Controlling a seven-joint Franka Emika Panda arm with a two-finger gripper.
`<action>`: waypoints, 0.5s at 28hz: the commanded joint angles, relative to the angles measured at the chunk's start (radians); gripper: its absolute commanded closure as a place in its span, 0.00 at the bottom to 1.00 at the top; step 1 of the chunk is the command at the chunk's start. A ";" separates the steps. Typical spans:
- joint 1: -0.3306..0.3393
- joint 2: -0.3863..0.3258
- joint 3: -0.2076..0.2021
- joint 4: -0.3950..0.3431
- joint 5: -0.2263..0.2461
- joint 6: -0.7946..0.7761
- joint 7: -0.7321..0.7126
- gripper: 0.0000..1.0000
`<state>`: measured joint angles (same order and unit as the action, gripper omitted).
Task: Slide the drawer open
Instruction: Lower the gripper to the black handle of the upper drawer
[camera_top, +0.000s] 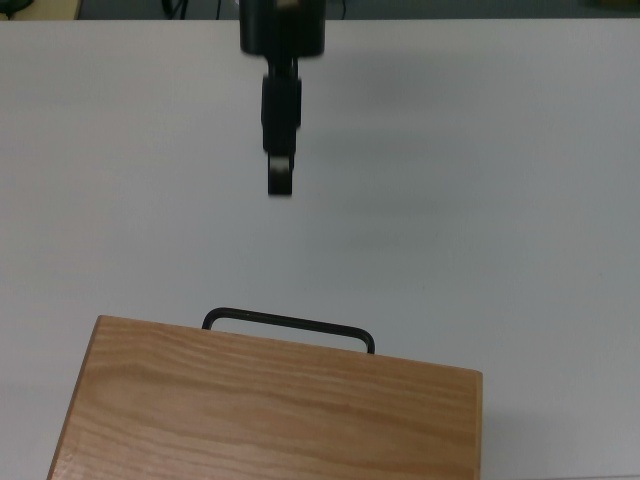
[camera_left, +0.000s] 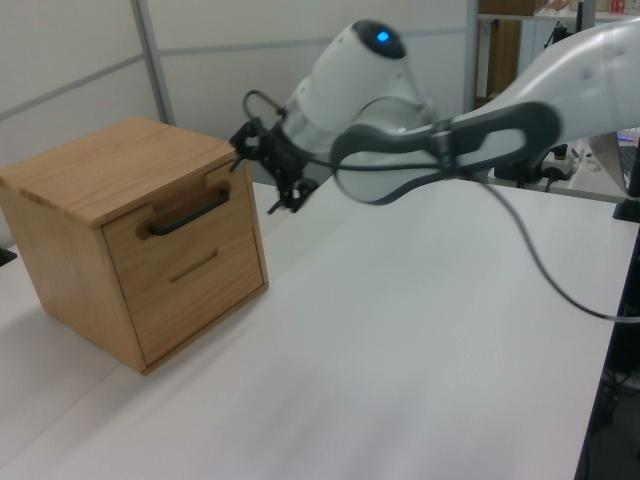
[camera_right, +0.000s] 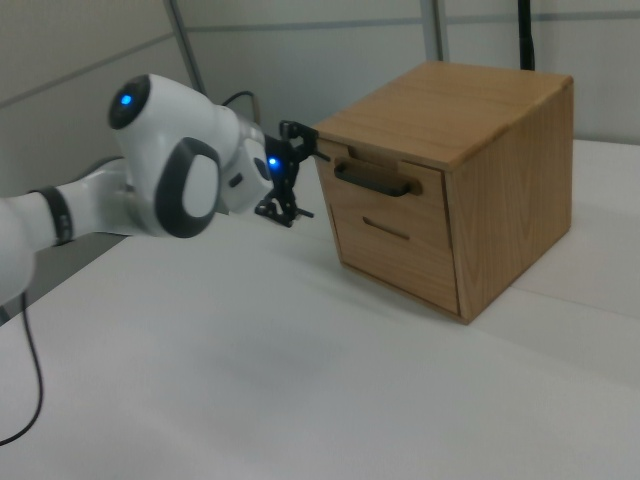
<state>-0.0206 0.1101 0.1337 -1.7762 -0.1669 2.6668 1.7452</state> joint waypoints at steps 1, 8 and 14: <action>0.004 0.172 0.001 0.184 -0.063 0.036 0.031 0.03; 0.004 0.290 0.001 0.273 -0.161 0.099 0.027 0.05; 0.005 0.316 -0.002 0.296 -0.178 0.099 0.020 0.23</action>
<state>-0.0207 0.3963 0.1336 -1.5259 -0.3083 2.7576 1.7476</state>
